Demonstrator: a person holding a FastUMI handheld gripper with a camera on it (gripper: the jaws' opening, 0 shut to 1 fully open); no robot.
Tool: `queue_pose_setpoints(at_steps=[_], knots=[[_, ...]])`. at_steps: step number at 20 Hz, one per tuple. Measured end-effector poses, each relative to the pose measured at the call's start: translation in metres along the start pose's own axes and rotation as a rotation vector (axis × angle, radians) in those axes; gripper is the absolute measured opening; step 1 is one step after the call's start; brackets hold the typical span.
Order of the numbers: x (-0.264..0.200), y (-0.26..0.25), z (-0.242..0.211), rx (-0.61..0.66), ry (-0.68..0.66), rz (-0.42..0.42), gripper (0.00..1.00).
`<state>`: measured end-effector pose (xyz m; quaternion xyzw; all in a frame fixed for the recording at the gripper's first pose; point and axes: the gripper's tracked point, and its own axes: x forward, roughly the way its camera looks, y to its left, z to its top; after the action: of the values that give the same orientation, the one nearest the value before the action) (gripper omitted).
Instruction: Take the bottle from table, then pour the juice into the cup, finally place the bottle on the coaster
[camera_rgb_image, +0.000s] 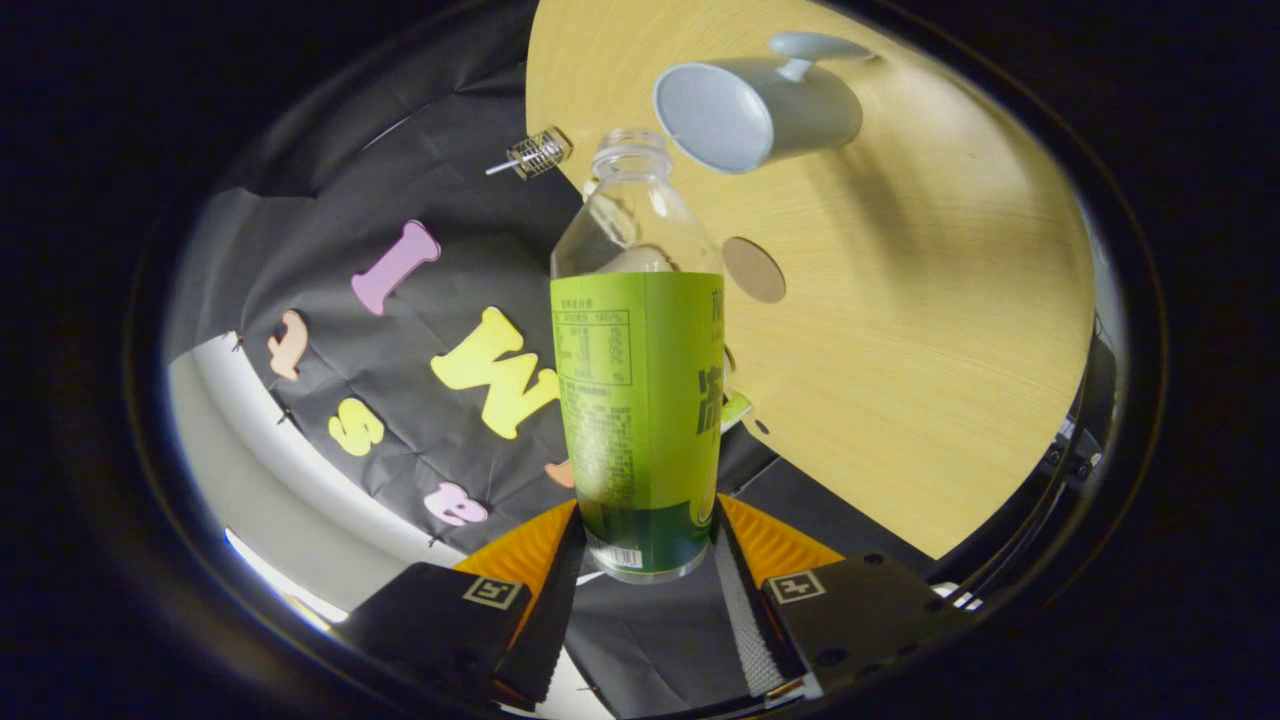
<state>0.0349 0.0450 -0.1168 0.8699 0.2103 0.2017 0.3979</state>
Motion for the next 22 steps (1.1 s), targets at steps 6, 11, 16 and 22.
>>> queue_pose_setpoints(at_steps=[6, 11, 16, 22], knots=[[-0.001, -0.006, -0.005, -0.049, -0.003, -0.039, 0.74], [-0.004, -0.01, -0.01, -0.152, 0.001, -0.09, 0.74], [-0.01, -0.028, -0.02, -0.317, 0.023, -0.209, 0.74], [-0.024, -0.038, -0.032, -0.685, 0.037, -0.37, 0.75]])
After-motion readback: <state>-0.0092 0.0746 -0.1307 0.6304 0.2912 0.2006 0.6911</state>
